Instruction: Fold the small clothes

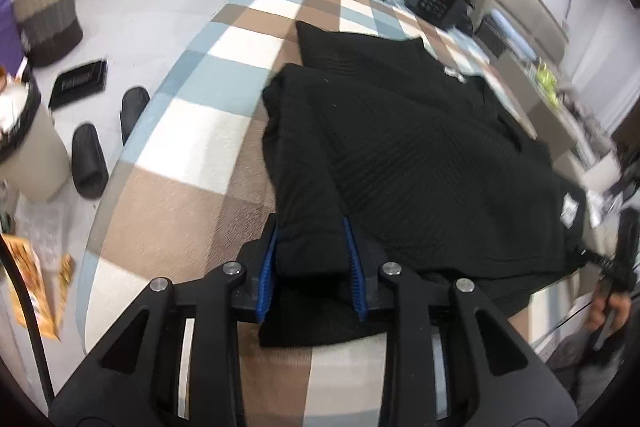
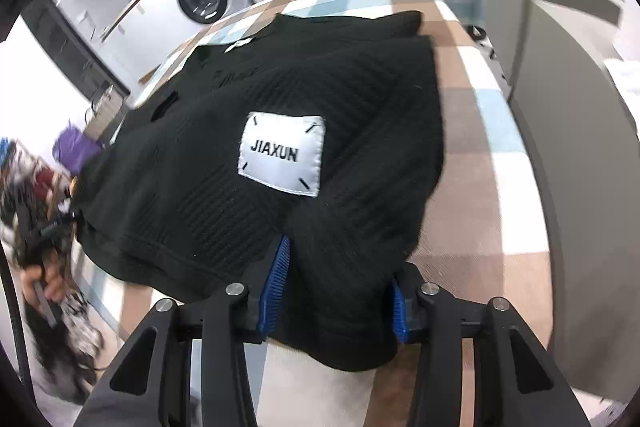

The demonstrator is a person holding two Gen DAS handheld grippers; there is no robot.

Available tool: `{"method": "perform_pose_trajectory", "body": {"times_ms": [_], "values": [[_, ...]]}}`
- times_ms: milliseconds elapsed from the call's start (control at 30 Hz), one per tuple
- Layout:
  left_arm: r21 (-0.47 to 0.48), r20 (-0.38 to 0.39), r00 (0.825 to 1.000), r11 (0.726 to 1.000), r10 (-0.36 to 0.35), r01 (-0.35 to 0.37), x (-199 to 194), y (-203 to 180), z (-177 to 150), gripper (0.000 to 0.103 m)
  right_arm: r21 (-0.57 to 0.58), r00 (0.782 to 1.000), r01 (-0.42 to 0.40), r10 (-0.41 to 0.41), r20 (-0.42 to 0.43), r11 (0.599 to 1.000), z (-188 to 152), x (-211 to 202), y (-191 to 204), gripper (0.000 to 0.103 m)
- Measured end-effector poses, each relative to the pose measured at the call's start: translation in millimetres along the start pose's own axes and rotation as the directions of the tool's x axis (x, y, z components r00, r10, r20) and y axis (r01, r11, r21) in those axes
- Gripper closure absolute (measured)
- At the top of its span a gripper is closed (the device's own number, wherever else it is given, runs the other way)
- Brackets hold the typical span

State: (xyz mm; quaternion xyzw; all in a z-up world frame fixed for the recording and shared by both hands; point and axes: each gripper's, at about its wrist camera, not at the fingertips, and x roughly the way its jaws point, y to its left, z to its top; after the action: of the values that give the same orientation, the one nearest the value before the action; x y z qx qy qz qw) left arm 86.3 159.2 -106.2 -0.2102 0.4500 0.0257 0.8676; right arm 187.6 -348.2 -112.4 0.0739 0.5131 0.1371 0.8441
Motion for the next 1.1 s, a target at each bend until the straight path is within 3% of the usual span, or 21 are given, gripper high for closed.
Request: {"method": "perform_pose_trajectory", "body": {"times_ms": [133,367,533,667,733,900,1100], "values": [[-0.036,0.043,0.997,0.998,-0.059,0.06,-19.2,8.5,-1.2,0.077,0.071,0.996,-0.071,0.067,0.065,0.995,-0.4,-22.8,-15.0,0.058],[-0.028,0.076,0.994,0.997,-0.076,0.079,-30.3,2.8,-0.3,0.082,0.113,0.975,-0.195,0.181,0.128,0.974,-18.8,-48.3,-19.3,0.058],[-0.035,0.07,0.996,0.998,-0.056,0.059,-22.7,0.3,5.0,0.082,0.151,0.976,-0.2,0.185,0.112,0.968,-24.7,-40.5,-21.0,0.059],[-0.061,0.09,0.995,0.997,-0.045,0.051,-19.5,2.9,9.0,0.097,0.179,0.985,-0.16,0.146,0.089,0.971,-24.4,-30.9,-23.3,0.089],[-0.077,0.118,0.992,0.995,-0.048,0.057,-24.7,4.8,12.4,0.099,0.166,0.982,-0.17,0.152,0.116,0.971,-22.1,-36.4,-21.5,0.093],[-0.083,0.211,0.975,0.992,-0.073,0.092,-46.6,2.3,32.8,0.1,0.139,0.961,-0.192,0.158,0.227,0.971,0.3,-63.6,-16.4,0.095],[-0.092,0.294,0.951,0.987,-0.099,0.131,-49.3,-8.4,87.9,0.1,0.162,0.929,-0.231,0.168,0.329,0.959,60.9,-75.7,-20.3,0.095]]}}
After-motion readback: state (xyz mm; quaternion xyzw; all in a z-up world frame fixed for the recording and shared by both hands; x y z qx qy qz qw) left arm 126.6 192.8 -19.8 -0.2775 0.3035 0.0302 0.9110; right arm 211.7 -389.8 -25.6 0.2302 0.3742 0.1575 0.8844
